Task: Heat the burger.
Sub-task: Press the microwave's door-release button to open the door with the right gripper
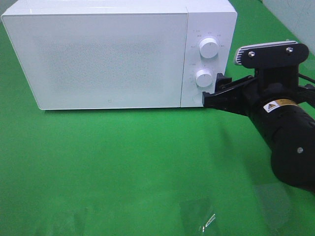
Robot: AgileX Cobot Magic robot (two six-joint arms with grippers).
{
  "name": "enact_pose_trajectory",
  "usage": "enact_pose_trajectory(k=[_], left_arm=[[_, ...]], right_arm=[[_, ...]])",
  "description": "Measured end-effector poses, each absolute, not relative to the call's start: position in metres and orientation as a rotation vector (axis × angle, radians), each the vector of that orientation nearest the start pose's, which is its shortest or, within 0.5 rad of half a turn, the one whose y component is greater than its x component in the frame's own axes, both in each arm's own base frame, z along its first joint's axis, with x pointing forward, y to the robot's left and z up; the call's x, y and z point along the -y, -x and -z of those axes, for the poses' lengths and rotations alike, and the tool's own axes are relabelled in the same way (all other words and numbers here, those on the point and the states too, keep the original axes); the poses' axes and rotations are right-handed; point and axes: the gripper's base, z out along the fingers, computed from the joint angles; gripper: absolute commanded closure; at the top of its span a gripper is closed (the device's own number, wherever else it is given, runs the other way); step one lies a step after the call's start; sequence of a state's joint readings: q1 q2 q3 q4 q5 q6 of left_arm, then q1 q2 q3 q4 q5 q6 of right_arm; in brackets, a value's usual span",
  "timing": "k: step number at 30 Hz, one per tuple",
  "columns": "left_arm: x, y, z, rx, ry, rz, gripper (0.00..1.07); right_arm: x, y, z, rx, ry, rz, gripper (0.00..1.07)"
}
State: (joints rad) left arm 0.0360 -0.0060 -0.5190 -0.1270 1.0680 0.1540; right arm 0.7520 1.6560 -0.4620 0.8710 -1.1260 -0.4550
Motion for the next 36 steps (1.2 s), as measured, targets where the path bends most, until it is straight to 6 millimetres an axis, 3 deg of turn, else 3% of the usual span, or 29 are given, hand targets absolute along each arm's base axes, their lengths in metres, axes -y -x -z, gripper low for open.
enact_pose_trajectory(k=[11, 25, 29, 30, 34, 35, 36], left_arm=[[0.010, 0.008, -0.282, -2.016, -0.127, 0.031, 0.14], [0.010, 0.008, -0.282, -2.016, -0.127, 0.031, 0.14], [0.010, 0.008, -0.282, -2.016, -0.127, 0.031, 0.14], [0.010, 0.008, -0.282, -2.016, -0.127, 0.031, 0.14], [0.010, 0.008, -0.282, -2.016, -0.127, 0.031, 0.14], [0.010, 0.008, -0.282, -2.016, -0.127, 0.031, 0.14], [0.010, 0.008, -0.282, -2.016, -0.127, 0.031, 0.14]], right_arm=[[-0.148, -0.248, -0.171, -1.699, 0.073, 0.090, 0.33], [-0.148, -0.248, -0.172, -1.691, 0.027, 0.054, 0.35], [-0.148, -0.248, -0.172, -1.688, -0.087, -0.046, 0.40], [-0.148, -0.248, -0.172, -1.684, -0.153, -0.106, 0.49], [-0.148, -0.248, -0.171, -1.674, -0.343, -0.277, 0.61], [-0.149, -0.248, -0.169, -1.676, -0.448, -0.373, 0.76], [-0.149, -0.248, -0.169, -1.676, -0.448, -0.373, 0.76]])
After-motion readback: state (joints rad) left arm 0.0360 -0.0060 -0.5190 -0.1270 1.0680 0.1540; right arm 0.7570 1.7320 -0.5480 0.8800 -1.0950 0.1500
